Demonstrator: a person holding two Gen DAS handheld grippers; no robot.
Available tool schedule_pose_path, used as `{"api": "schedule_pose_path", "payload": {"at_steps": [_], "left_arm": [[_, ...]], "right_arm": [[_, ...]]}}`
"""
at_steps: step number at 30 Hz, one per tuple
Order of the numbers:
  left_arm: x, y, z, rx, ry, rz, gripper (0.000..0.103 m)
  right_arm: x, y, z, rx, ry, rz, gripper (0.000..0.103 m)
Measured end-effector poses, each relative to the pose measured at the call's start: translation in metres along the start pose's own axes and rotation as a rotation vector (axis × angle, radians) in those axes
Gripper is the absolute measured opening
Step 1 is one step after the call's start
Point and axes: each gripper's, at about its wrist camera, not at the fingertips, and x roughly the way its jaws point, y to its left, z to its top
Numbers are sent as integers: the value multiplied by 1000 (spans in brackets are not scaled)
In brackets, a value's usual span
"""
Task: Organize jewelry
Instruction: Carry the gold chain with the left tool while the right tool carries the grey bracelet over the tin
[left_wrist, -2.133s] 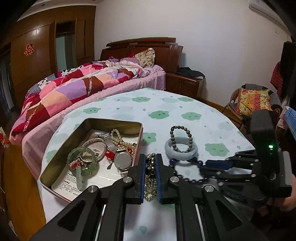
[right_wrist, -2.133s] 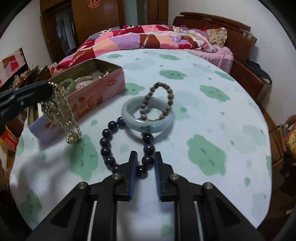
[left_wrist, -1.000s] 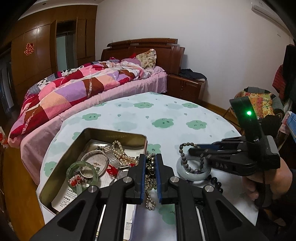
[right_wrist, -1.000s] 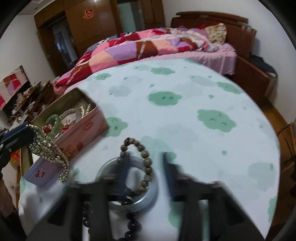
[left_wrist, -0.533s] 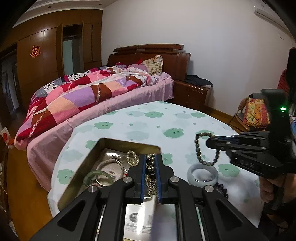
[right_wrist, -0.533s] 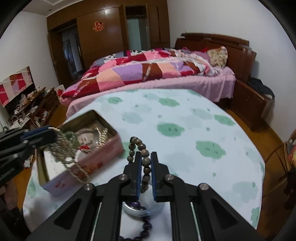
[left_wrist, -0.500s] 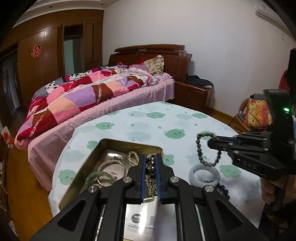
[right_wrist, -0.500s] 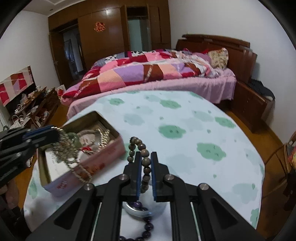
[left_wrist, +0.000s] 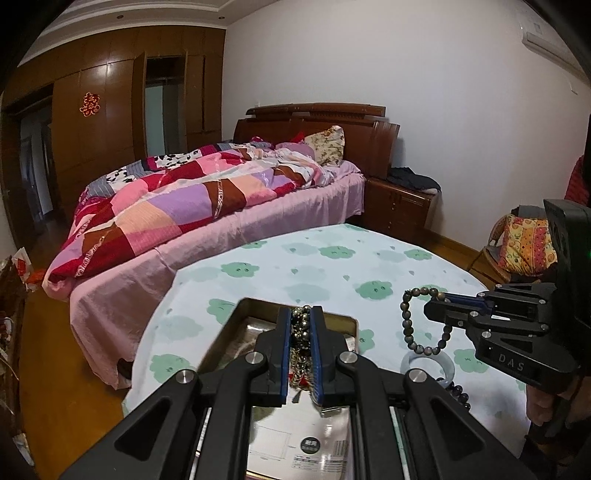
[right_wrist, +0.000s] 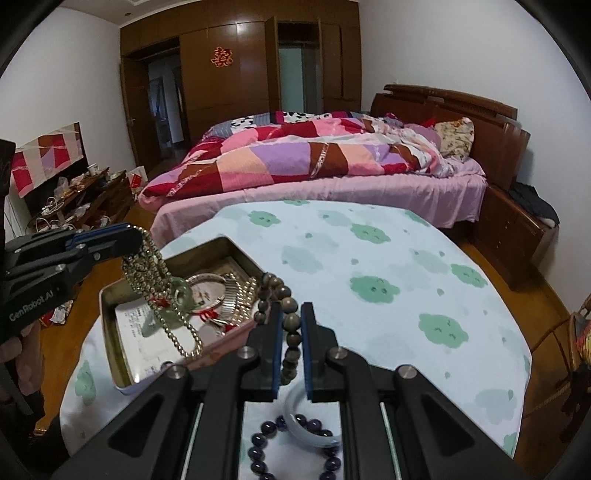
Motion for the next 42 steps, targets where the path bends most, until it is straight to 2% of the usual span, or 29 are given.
{"api": "schedule_pose_path", "payload": {"at_steps": [8, 19, 27, 42], "left_arm": [[-8, 20, 3, -16, -23, 42, 9], [-8, 43, -3, -63, -13, 74, 9], [-2, 51, -20, -104, 19, 102, 9], [14, 45, -40, -95, 79, 104, 9]], "right_arm": [[3, 22, 13, -38, -13, 24, 12], [13, 55, 25, -93, -15, 67, 12], [19, 76, 18, -113, 3, 100, 12], [35, 86, 4, -105, 52, 126, 12]]}}
